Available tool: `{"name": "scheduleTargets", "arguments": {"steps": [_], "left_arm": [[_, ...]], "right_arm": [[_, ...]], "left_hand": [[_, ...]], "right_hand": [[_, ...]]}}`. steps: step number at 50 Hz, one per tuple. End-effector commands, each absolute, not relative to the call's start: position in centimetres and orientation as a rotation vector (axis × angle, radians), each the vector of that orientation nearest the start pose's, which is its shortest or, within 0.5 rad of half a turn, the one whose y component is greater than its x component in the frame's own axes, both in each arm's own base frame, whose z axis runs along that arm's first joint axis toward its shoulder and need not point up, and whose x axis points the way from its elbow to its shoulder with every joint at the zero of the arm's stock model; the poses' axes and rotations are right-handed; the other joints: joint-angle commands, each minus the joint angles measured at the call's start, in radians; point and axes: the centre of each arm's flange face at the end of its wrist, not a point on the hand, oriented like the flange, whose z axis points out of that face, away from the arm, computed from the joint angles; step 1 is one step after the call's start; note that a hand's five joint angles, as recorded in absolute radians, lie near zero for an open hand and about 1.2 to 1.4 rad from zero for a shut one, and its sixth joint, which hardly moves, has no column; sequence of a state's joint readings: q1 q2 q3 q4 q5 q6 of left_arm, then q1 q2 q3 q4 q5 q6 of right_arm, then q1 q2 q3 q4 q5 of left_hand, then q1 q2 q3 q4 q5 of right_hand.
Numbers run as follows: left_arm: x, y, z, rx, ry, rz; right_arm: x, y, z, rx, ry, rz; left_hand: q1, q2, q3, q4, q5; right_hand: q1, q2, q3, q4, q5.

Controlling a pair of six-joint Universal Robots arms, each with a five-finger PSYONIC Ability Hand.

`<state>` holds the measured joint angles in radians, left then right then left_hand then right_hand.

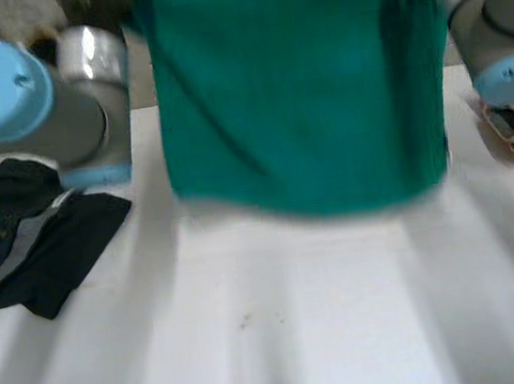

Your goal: Fold the laundry.

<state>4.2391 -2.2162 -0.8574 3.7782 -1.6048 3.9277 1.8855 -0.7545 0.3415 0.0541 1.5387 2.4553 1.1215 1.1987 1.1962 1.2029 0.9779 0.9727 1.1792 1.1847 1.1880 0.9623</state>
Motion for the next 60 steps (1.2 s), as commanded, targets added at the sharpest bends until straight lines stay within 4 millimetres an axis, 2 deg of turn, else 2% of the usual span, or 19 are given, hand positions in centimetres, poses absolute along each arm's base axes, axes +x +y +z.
{"name": "scheduleTargets", "arguments": {"steps": [1,5,6,9,10,13,14,17,18,22,25,30,31,32,38,42,51,55,60], "left_arm": [[-33.0,-36.6,41.0,0.447,0.732,-2.703],[-32.7,-36.9,37.6,0.542,0.900,-2.629],[-32.5,-36.7,35.9,0.593,0.968,-2.596],[-32.1,-36.2,33.3,0.666,1.065,-2.543],[-32.1,-35.9,31.0,0.720,1.136,-2.502],[-32.1,-35.2,27.8,0.802,1.239,-2.438],[-32.0,-34.6,25.7,0.853,1.301,-2.397],[-31.6,-33.9,22.4,0.924,1.396,-2.323],[-31.4,-33.4,20.0,0.975,1.461,-2.268],[-31.6,-31.4,15.1,1.110,1.586,-2.150],[-31.5,-30.4,13.8,1.156,1.632,-2.104],[-30.8,-29.4,13.2,1.185,1.686,-2.055],[-30.8,-29.2,13.3,1.185,1.689,-2.055],[-30.7,-29.2,13.5,1.185,1.689,-2.055],[-30.5,-28.9,14.0,1.183,1.692,-2.056],[-30.4,-29.0,14.2,1.179,1.694,-2.052],[-30.3,-28.5,14.8,1.196,1.713,-2.034],[-30.2,-28.4,15.6,1.193,1.709,-2.038],[-30.1,-28.4,16.9,1.166,1.698,-2.073]], "right_arm": [[27.3,-41.8,42.1,-0.690,1.370,-3.048],[26.8,-42.0,40.7,-0.706,1.492,-2.937],[26.8,-42.0,39.1,-0.754,1.596,-2.842],[26.9,-41.8,36.2,-0.842,1.765,-2.670],[26.9,-41.7,33.8,-0.909,1.876,-2.536],[27.1,-40.8,29.8,-1.031,2.028,-2.280],[27.2,-39.9,26.7,-1.104,2.115,-2.090],[27.0,-37.3,21.0,-1.200,2.247,-1.726],[27.0,-36.8,19.9,-1.210,2.265,-1.663],[25.6,-35.3,15.9,-1.203,2.359,-1.476],[24.3,-35.1,14.6,-1.167,2.405,-1.446],[22.6,-35.2,14.3,-1.076,2.450,-1.453],[22.4,-35.2,14.2,-1.052,2.456,-1.445],[22.1,-35.2,14.1,-0.991,2.472,-1.430],[21.7,-35.2,15.0,-0.771,2.474,-1.424],[21.1,-35.3,15.5,-0.674,2.494,-1.413],[20.9,-34.5,16.6,-0.627,2.529,-1.340],[20.7,-34.1,18.5,-0.610,2.530,-1.372],[20.2,-33.4,22.6,-0.453,2.519,-1.528]], "left_hand": [[0.275,0.198,0.200,0.193,0.244],[0.275,0.198,0.200,0.193,0.244],[0.275,0.198,0.200,0.193,0.244],[0.275,0.198,0.200,0.193,0.244],[0.275,0.198,0.200,0.193,0.244],[0.275,0.198,0.200,0.193,0.244],[0.275,0.198,0.200,0.193,0.244],[0.275,0.198,0.200,0.193,0.244],[0.275,0.198,0.200,0.193,0.244],[0.275,0.198,0.200,0.193,0.244],[0.275,0.198,0.200,0.193,0.244],[0.275,0.198,0.200,0.193,0.244],[0.275,0.198,0.200,0.193,0.244],[0.275,0.198,0.200,0.193,0.244],[0.275,0.198,0.200,0.193,0.244],[0.275,0.198,0.200,0.193,0.244],[0.275,0.198,0.200,0.193,0.244],[0.275,0.198,0.200,0.193,0.244],[0.275,0.198,0.200,0.193,0.244]], "right_hand": [[0.424,0.217,0.212,0.208,0.259],[0.424,0.217,0.212,0.208,0.259],[0.424,0.217,0.212,0.208,0.259],[0.424,0.217,0.212,0.208,0.259],[0.424,0.217,0.212,0.208,0.259],[0.424,0.217,0.212,0.208,0.259],[0.424,0.217,0.212,0.208,0.259],[0.424,0.217,0.212,0.208,0.259],[0.424,0.217,0.212,0.208,0.259],[0.424,0.217,0.212,0.208,0.259],[0.424,0.217,0.212,0.208,0.259],[0.424,0.217,0.212,0.208,0.259],[0.305,0.099,0.093,0.090,0.141],[-0.004,-0.210,-0.216,-0.219,-0.168],[-0.350,-0.556,-0.562,-0.565,-0.514],[-0.430,-0.636,-0.642,-0.645,-0.594],[-0.541,-0.748,-0.753,-0.756,-0.705],[-0.606,-0.812,-0.818,-0.821,-0.770],[-0.647,-0.853,-0.859,-0.862,-0.811]]}}
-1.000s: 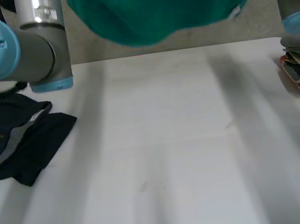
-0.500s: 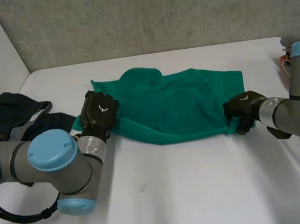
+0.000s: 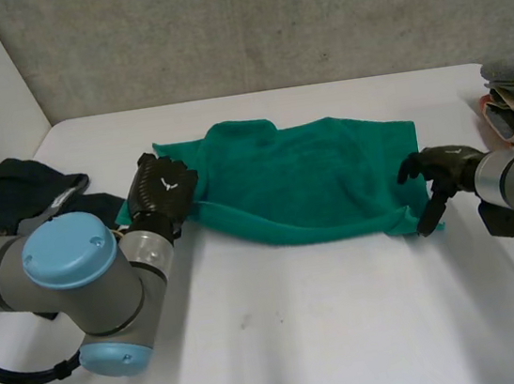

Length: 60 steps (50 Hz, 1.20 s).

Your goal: Fold the laundry.

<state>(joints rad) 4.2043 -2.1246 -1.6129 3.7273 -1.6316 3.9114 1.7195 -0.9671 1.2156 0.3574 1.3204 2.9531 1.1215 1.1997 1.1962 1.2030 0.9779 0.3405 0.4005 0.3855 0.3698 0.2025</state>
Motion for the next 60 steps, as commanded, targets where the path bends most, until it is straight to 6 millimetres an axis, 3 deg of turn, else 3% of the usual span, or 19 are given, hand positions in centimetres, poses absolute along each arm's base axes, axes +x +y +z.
{"name": "scheduleTargets", "arguments": {"steps": [1,5,9,13,30,34,36,38,40,45,49,50,53,54,58,60], "left_arm": [[-30.1,-28.3,17.2,1.158,1.699,-2.080],[-30.0,-28.3,17.9,1.127,1.721,-2.112],[-29.9,-28.3,17.8,1.114,1.759,-2.115],[-29.9,-28.3,17.7,1.115,1.772,-2.111],[-29.3,-28.9,17.8,1.090,1.774,-2.104],[-29.2,-29.0,17.8,1.089,1.776,-2.101],[-29.2,-28.9,17.7,1.090,1.777,-2.100],[-29.2,-28.9,17.7,1.088,1.777,-2.099],[-29.2,-28.9,17.7,1.088,1.777,-2.099],[-29.1,-28.7,18.0,1.092,1.782,-2.091],[-28.6,-27.8,18.1,1.120,1.823,-2.049],[-28.5,-27.5,18.0,1.130,1.835,-2.035],[-28.0,-26.6,17.6,1.160,1.881,-1.981],[-27.9,-26.4,17.4,1.169,1.894,-1.965],[-27.5,-24.7,16.0,1.246,1.983,-1.852],[-27.5,-24.4,15.7,1.266,2.005,-1.826]], "right_arm": [[20.2,-33.3,22.8,-0.429,2.522,-1.535],[21.3,-32.0,22.6,-0.379,2.536,-1.512],[24.0,-29.3,20.1,-0.410,2.578,-1.399],[23.9,-28.9,18.1,-0.339,2.635,-1.390],[23.9,-30.2,13.0,-0.254,2.646,-1.446],[24.2,-31.0,12.2,-0.224,2.641,-1.431],[24.2,-31.3,11.6,-0.189,2.643,-1.416],[24.2,-31.5,11.4,-0.168,2.639,-1.408],[24.2,-31.7,11.4,-0.137,2.635,-1.413],[23.8,-31.7,12.2,-0.119,2.613,-1.447],[22.3,-32.7,15.9,-0.114,2.510,-1.605],[21.6,-32.8,17.8,-0.190,2.476,-1.678],[21.5,-32.1,19.7,-0.469,2.446,-1.742],[21.7,-31.3,19.9,-0.705,2.445,-1.736],[21.1,-29.1,18.1,-1.234,2.511,-1.614],[20.7,-28.6,17.4,-1.373,2.539,-1.580]], "left_hand": [[0.275,0.197,0.200,0.193,0.244],[0.275,0.197,0.200,0.193,0.244],[0.275,0.197,0.200,0.193,0.244],[0.275,0.197,0.200,0.193,0.244],[0.275,0.197,0.200,0.193,0.244],[0.275,0.197,0.200,0.193,0.244],[0.275,0.197,0.200,0.193,0.244],[0.275,0.197,0.200,0.193,0.244],[0.275,0.197,0.200,0.193,0.244],[0.275,0.197,0.200,0.193,0.244],[0.275,0.197,0.200,0.193,0.244],[0.275,0.197,0.200,0.193,0.244],[0.275,0.197,0.200,0.193,0.244],[0.275,0.197,0.200,0.193,0.244],[0.261,0.182,0.186,0.179,0.230],[0.076,-0.002,0.002,-0.005,0.045]], "right_hand": [[-0.015,-0.075,-0.060,-0.044,-0.051],[-0.021,-0.081,-0.066,-0.050,-0.057],[-0.029,-0.089,-0.074,-0.059,-0.066],[-0.065,-0.125,-0.110,-0.094,-0.101],[0.076,0.016,0.031,0.047,0.040],[0.190,0.130,0.145,0.161,0.154],[0.415,0.355,0.370,0.386,0.379],[0.601,0.541,0.556,0.571,0.564],[1.054,0.994,1.009,1.025,1.018],[1.056,0.996,1.011,1.026,1.019],[1.056,0.996,1.011,1.026,1.019],[1.056,0.996,1.011,1.026,1.019],[1.056,0.996,1.011,1.026,1.019],[1.056,0.996,1.011,1.026,1.019],[1.056,0.996,1.011,1.026,1.019],[1.056,0.996,1.011,1.026,1.019]]}}
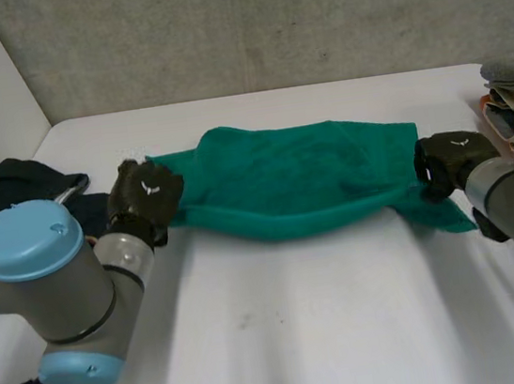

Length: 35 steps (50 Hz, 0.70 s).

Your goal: Fold the laundry.

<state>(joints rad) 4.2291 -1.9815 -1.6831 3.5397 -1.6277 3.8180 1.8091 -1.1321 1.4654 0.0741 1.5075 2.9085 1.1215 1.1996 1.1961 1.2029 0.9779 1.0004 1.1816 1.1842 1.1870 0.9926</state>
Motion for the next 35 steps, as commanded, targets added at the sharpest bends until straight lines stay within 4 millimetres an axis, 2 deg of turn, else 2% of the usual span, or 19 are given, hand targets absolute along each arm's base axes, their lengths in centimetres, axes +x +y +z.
{"name": "scheduleTargets", "arguments": {"steps": [1,4,5,11,16,21,26,32,35], "left_arm": [[-27.5,-24.3,15.6,1.276,2.012,-1.818],[-27.4,-24.5,15.4,1.281,2.029,-1.812],[-27.3,-24.6,15.4,1.285,2.035,-1.815],[-27.1,-24.9,14.6,1.324,2.074,-1.812],[-25.5,-26.2,14.1,1.270,2.121,-1.776],[-24.4,-25.8,14.0,1.242,2.163,-1.749],[-24.4,-25.1,13.5,1.280,2.188,-1.750],[-24.0,-26.1,13.4,1.252,2.190,-1.758],[-24.4,-26.4,12.2,1.263,2.225,-1.734]], "right_arm": [[20.4,-28.5,17.2,-1.420,2.558,-1.568],[18.9,-28.9,16.7,-1.471,2.660,-1.568],[18.5,-29.3,16.5,-1.452,2.684,-1.595],[18.7,-30.2,15.9,-1.435,2.622,-1.705],[18.9,-30.4,15.7,-1.400,2.597,-1.734],[19.0,-30.3,15.7,-1.313,2.594,-1.730],[19.1,-30.3,15.6,-1.288,2.586,-1.721],[19.2,-30.3,15.6,-1.285,2.577,-1.717],[19.2,-30.2,15.6,-1.287,2.578,-1.715]], "left_hand": [[0.009,-0.069,-0.066,-0.073,-0.022],[-0.156,-0.234,-0.230,-0.237,-0.187],[-0.293,-0.371,-0.368,-0.374,-0.324],[-0.667,-0.745,-0.742,-0.748,-0.698],[-0.667,-0.745,-0.742,-0.749,-0.698],[-0.661,-0.739,-0.736,-0.743,-0.692],[-0.664,-0.742,-0.739,-0.746,-0.695],[-0.629,-0.707,-0.704,-0.711,-0.660],[-0.579,-0.657,-0.654,-0.661,-0.610]], "right_hand": [[0.396,0.215,0.212,0.209,0.229],[0.396,0.215,0.212,0.209,0.229],[0.396,0.215,0.212,0.209,0.229],[0.396,0.215,0.212,0.209,0.229],[0.396,0.215,0.212,0.209,0.229],[0.396,0.215,0.212,0.209,0.229],[0.396,0.215,0.212,0.209,0.229],[0.396,0.215,0.212,0.209,0.229],[0.396,0.215,0.212,0.209,0.229]]}}
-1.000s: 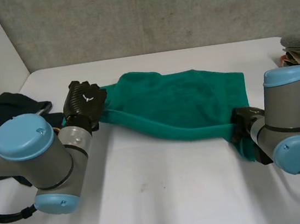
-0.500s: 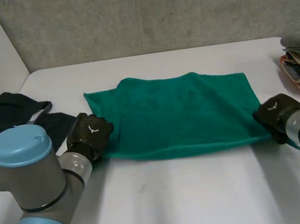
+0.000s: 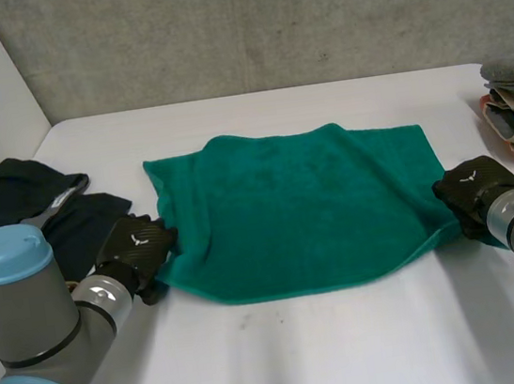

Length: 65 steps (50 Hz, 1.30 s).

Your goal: Fold the laundry.

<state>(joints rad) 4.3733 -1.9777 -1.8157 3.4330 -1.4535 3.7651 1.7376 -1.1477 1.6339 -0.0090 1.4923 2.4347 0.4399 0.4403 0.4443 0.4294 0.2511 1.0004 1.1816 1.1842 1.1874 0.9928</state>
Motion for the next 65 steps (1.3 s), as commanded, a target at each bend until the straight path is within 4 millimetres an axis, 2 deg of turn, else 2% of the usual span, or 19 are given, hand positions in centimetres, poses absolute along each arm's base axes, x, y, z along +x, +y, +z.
{"name": "scheduleTargets", "arguments": {"steps": [1,5,8,9,12,16,17,23,28,32,39,42,43,46,47,50,51,55,65], "left_arm": [[-24.4,-26.5,11.8,1.263,2.238,-1.724],[-24.7,-27.1,11.4,1.230,2.289,-1.728],[-24.7,-27.9,11.8,1.148,2.337,-1.771],[-24.7,-28.2,11.9,1.119,2.353,-1.784],[-24.6,-28.5,12.6,1.051,2.380,-1.818],[-24.0,-28.4,15.5,0.975,2.307,-1.892],[-23.6,-28.0,17.0,0.935,2.267,-1.919],[-22.2,-24.0,19.6,0.983,2.154,-1.864],[-20.9,-19.8,18.6,1.253,1.988,-1.634],[-20.3,-18.0,17.3,1.387,1.896,-1.490],[-19.7,-18.0,16.8,1.389,1.846,-1.387],[-20.2,-19.2,16.4,1.399,1.846,-1.375],[-20.4,-19.6,16.3,1.401,1.845,-1.375],[-22.2,-21.8,16.2,1.410,1.826,-1.423],[-23.3,-23.4,16.1,1.408,1.800,-1.460],[-25.1,-26.1,15.8,1.379,1.755,-1.535],[-26.2,-28.0,15.7,1.345,1.718,-1.592],[-28.5,-32.5,15.7,1.255,1.618,-1.724],[-33.1,-39.7,14.7,1.094,1.385,-1.961]], "right_arm": [[19.2,-30.2,15.6,-1.287,2.578,-1.715],[19.1,-30.2,15.4,-1.285,2.585,-1.706],[19.1,-30.1,15.5,-1.285,2.585,-1.706],[19.1,-30.1,15.5,-1.284,2.586,-1.708],[19.0,-30.2,15.7,-1.281,2.593,-1.709],[18.8,-30.0,16.1,-1.309,2.609,-1.689],[18.7,-29.6,16.3,-1.332,2.625,-1.643],[17.0,-27.2,18.5,-1.447,2.698,-1.442],[14.9,-24.3,19.4,-1.643,2.753,-1.200],[14.7,-23.3,19.8,-1.773,2.725,-1.124],[14.9,-24.1,19.7,-1.840,2.690,-1.153],[15.0,-25.9,19.0,-1.846,2.687,-1.205],[15.3,-27.7,18.3,-1.843,2.682,-1.270],[15.8,-30.5,17.6,-1.845,2.674,-1.399],[16.3,-32.1,17.6,-1.843,2.668,-1.495],[17.0,-34.4,17.5,-1.838,2.658,-1.625],[17.4,-35.8,17.2,-1.832,2.660,-1.689],[18.3,-39.0,16.0,-1.814,2.648,-1.813],[19.8,-45.0,14.4,-1.630,2.584,-2.097]], "left_hand": [[0.129,0.128,0.124,0.139,0.143],[0.363,0.363,0.359,0.374,0.377],[0.899,0.899,0.895,0.910,0.913],[0.956,0.955,0.951,0.966,0.970],[0.956,0.956,0.952,0.967,0.971],[0.956,0.956,0.952,0.967,0.971],[0.956,0.956,0.952,0.967,0.971],[0.956,0.956,0.952,0.967,0.971],[0.956,0.956,0.952,0.967,0.971],[0.956,0.956,0.952,0.967,0.971],[0.956,0.956,0.952,0.967,0.971],[0.956,0.956,0.952,0.967,0.971],[0.956,0.956,0.952,0.967,0.971],[0.956,0.956,0.952,0.967,0.971],[0.956,0.956,0.952,0.967,0.971],[0.956,0.956,0.952,0.967,0.971],[0.956,0.956,0.952,0.967,0.971],[0.956,0.956,0.952,0.967,0.971],[0.956,0.956,0.952,0.967,0.971]], "right_hand": [[0.396,0.215,0.212,0.209,0.229],[0.396,0.215,0.212,0.209,0.229],[0.396,0.215,0.212,0.209,0.229],[0.396,0.215,0.212,0.209,0.229],[0.396,0.215,0.212,0.209,0.229],[0.396,0.215,0.212,0.209,0.229],[0.396,0.215,0.212,0.209,0.229],[0.396,0.215,0.212,0.209,0.229],[0.396,0.215,0.212,0.209,0.229],[0.396,0.215,0.212,0.209,0.229],[0.396,0.215,0.212,0.209,0.229],[0.396,0.215,0.212,0.209,0.229],[0.396,0.215,0.212,0.209,0.229],[0.396,0.215,0.212,0.209,0.229],[0.396,0.215,0.212,0.209,0.229],[0.396,0.215,0.212,0.209,0.229],[0.396,0.215,0.212,0.209,0.229],[0.396,0.215,0.212,0.209,0.229],[0.396,0.215,0.212,0.209,0.229]]}}
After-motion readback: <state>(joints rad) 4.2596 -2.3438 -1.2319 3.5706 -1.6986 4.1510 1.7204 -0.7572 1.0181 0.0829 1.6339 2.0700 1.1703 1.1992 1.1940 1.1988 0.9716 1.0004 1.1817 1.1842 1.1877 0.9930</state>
